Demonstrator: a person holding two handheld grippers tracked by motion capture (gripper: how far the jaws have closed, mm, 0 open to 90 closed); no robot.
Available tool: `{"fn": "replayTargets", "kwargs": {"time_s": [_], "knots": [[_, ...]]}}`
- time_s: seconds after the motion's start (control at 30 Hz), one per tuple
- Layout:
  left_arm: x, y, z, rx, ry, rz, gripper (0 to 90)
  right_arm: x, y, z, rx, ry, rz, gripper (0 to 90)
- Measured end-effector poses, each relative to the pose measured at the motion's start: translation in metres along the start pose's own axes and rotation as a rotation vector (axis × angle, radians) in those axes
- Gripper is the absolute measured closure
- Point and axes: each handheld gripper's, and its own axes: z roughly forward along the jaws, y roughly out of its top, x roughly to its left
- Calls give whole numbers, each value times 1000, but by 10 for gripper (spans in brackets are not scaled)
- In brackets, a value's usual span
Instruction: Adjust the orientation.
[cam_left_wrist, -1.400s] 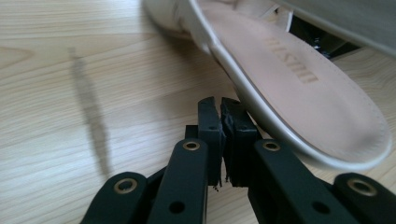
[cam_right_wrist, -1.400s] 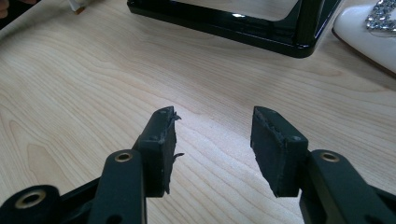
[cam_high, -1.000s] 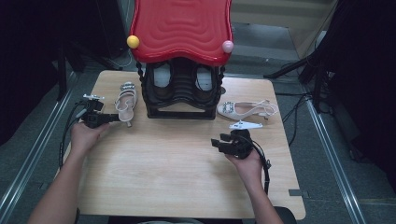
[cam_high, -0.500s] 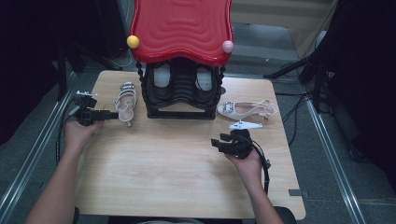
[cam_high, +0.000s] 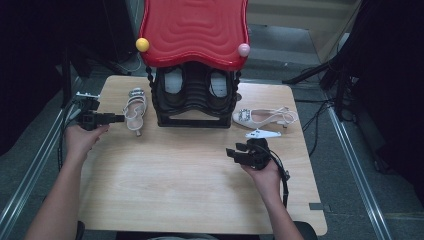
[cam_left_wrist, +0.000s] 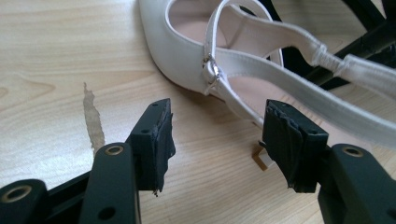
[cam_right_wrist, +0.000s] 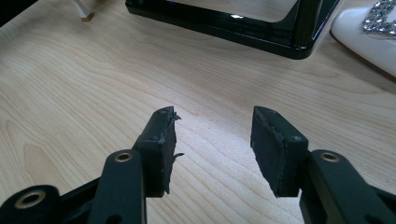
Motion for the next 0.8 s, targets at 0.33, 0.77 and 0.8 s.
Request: {"fn": "replayTargets", "kwargs": {"time_s": [0.33,0.77,0.8], "knots": [[-5,19,-7,-18,16,4,445,1,0,0,1,4,1,514],[-15,45,15,16,67,10,447,2,0,1,7,3,-3,513],[-15,45,19,20,71,3,447,2,0,1,6,2,-3,513]]}}
